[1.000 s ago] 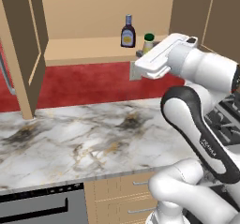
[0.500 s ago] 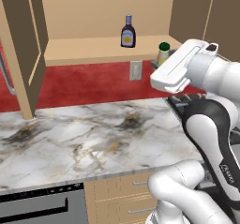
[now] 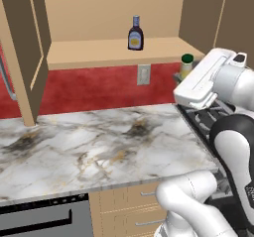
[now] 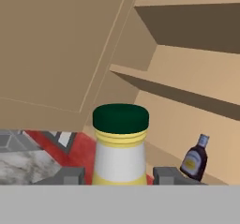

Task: Move the condiment bottle and mustard from the cabinet to the dining counter.

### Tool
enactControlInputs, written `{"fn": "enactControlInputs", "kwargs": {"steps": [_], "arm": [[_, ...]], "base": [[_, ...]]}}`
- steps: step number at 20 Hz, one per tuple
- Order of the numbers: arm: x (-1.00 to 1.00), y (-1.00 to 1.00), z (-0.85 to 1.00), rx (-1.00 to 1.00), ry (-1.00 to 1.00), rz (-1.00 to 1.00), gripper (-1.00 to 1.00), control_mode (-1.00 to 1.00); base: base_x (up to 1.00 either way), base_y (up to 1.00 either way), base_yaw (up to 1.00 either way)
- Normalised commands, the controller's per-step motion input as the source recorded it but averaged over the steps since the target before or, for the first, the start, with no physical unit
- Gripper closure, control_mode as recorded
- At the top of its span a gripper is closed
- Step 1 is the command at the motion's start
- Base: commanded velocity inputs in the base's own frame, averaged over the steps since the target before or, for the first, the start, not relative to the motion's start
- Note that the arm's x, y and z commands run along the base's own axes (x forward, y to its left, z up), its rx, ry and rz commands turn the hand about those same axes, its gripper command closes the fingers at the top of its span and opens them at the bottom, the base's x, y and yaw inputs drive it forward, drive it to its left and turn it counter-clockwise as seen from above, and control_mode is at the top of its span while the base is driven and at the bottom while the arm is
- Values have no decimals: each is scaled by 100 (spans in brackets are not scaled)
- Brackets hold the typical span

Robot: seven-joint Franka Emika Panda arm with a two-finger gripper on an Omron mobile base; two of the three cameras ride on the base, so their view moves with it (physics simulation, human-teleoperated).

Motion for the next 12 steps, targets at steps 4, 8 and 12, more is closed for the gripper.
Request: {"fn": "enactControlInputs", "kwargs": {"steps": [4,8,12], "arm": [[0,-9,-24,0,0,-9,100,-100],[0,-1,-23,0,0,-18,100,-100],[0,-2,-18,0,0,-19,100,-100]], "base": [[0,0,0],[0,0,0],[0,0,0]]}}
